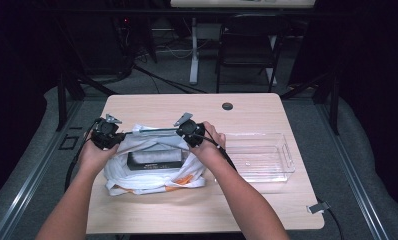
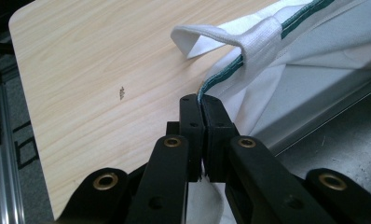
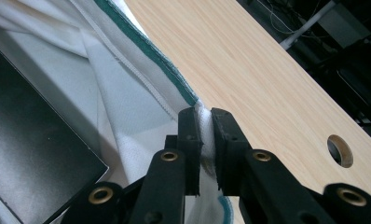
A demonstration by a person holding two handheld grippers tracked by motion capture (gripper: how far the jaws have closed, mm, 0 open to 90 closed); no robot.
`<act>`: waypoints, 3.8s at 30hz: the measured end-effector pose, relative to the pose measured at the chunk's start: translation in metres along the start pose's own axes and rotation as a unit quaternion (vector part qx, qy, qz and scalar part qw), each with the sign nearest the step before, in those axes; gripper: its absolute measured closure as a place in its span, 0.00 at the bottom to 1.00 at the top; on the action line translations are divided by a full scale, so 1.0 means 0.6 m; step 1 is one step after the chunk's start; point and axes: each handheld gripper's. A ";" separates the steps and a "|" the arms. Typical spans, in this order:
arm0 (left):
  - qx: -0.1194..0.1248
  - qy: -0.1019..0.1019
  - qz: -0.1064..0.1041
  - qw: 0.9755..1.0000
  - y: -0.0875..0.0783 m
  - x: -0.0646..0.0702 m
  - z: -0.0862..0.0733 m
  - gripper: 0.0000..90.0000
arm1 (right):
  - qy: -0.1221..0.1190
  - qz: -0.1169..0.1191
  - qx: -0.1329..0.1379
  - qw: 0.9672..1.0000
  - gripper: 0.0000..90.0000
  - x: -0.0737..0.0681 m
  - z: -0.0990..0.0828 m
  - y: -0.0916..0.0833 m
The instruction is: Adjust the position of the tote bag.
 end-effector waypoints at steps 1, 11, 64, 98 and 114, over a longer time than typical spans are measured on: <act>-0.003 0.000 -0.004 1.000 0.002 0.000 0.000 0.98 | 0.005 0.001 0.002 1.000 0.92 0.000 -0.001 0.002; -0.008 -0.003 -0.007 1.000 0.012 0.001 -0.002 0.98 | 0.019 0.008 -0.007 1.000 0.92 0.003 -0.005 0.010; -0.012 -0.034 -0.032 0.999 0.042 -0.003 -0.026 0.98 | 0.053 0.052 0.020 0.997 0.73 0.008 -0.013 -0.014; -0.010 -0.037 -0.030 0.999 0.045 -0.002 -0.027 0.98 | 0.058 0.041 -0.003 0.998 0.97 0.019 -0.052 -0.043; -0.009 -0.034 -0.032 0.999 0.048 0.000 -0.027 0.98 | 0.051 0.035 -0.040 0.997 0.99 0.015 -0.069 -0.020</act>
Point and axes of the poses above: each handheld gripper's, and its own axes: y roughly forward along the jaws, z roughly out of its top, x roughly to its right, and after that the axes turned 3 degrees about -z, right-handed
